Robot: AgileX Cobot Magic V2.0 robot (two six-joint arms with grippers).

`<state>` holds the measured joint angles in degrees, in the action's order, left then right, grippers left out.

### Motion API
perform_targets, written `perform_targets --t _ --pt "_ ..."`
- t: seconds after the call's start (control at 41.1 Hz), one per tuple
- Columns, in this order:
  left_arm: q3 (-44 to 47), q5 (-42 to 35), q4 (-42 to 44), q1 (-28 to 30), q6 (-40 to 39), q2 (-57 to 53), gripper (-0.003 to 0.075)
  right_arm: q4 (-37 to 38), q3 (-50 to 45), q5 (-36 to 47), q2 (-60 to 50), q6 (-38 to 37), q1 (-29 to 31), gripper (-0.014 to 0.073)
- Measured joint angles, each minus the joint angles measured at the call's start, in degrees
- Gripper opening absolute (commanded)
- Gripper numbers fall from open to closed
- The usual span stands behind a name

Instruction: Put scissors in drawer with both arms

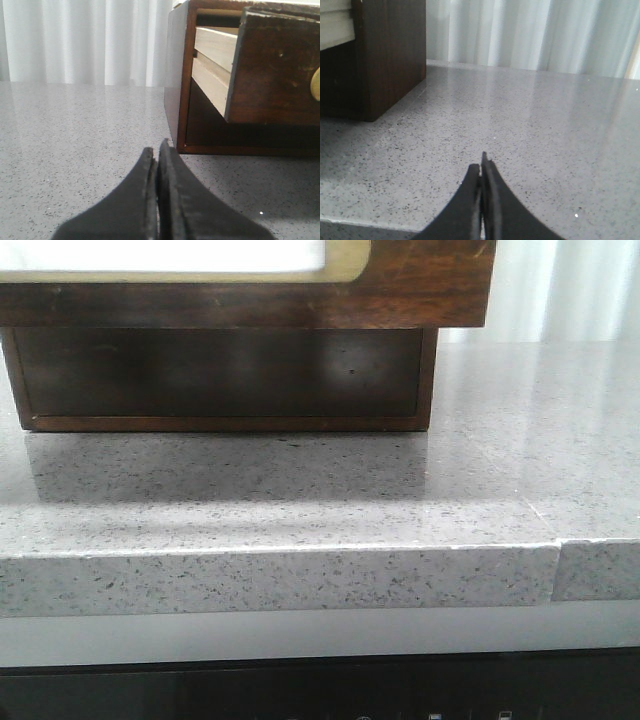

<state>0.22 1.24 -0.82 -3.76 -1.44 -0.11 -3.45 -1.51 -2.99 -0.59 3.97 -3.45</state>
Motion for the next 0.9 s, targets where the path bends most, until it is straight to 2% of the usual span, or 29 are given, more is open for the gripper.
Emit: perform_targets --t 0.219,0.9 --pt "0.0 0.0 0.0 0.0 0.0 0.0 -0.002 0.33 0.0 0.24 0.0 -2.53 0.0 -0.0069" --pt "0.0 0.0 0.0 0.0 -0.03 0.0 -0.002 0.33 0.0 1.95 0.0 -2.68 0.0 -0.0069"
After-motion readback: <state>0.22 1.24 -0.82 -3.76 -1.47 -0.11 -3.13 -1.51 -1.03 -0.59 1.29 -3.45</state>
